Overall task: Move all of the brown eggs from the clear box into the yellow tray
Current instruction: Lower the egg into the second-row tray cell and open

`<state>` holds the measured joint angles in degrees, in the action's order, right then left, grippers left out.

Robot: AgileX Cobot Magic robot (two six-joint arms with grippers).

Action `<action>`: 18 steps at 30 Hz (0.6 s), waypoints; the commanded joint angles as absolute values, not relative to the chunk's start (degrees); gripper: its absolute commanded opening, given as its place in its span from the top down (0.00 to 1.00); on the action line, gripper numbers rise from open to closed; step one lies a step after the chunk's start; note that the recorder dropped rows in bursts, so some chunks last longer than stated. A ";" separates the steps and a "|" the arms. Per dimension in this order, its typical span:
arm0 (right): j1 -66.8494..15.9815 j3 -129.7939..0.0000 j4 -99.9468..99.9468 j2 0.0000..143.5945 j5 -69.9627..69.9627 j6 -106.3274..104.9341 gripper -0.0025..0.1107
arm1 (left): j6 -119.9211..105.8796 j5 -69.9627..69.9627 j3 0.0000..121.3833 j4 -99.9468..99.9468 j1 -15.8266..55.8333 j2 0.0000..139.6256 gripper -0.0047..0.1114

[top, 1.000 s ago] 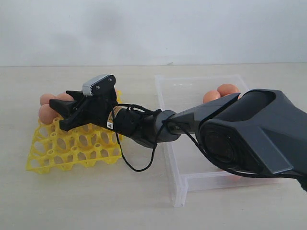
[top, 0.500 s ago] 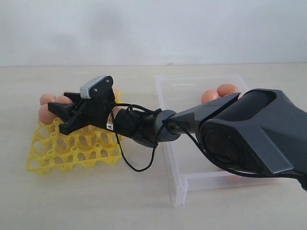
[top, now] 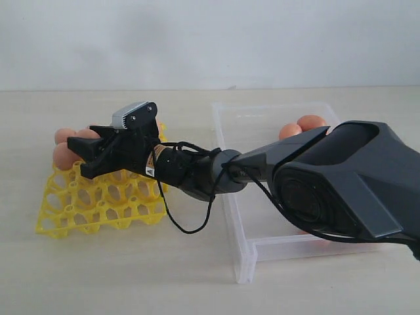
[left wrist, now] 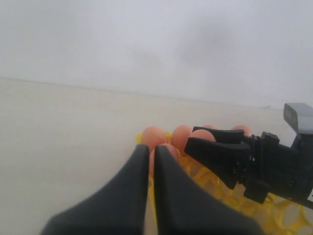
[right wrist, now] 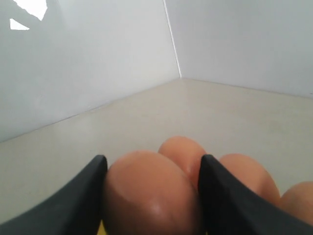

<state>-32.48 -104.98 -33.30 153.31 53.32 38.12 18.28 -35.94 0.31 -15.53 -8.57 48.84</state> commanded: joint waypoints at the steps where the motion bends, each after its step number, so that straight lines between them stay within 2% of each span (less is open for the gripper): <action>1: -32.08 -104.81 -33.41 153.54 50.25 38.58 0.55 | 18.36 -36.37 0.00 -15.79 -8.41 48.38 0.93; 5: -32.08 -104.81 -33.63 153.54 49.31 38.36 0.54 | 18.36 -36.37 0.00 -15.79 -8.41 48.38 0.93; 11: -32.08 -104.81 -33.63 153.54 48.95 38.36 0.42 | 18.36 -36.37 0.00 -15.79 -8.41 48.38 0.93; 18: -31.97 -104.81 -33.52 153.29 48.98 38.47 0.43 | 18.36 -36.37 0.00 -15.79 -8.41 48.38 0.93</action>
<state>-32.48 -105.07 -33.21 153.09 52.18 38.12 18.28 -35.94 0.31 -15.53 -8.57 48.84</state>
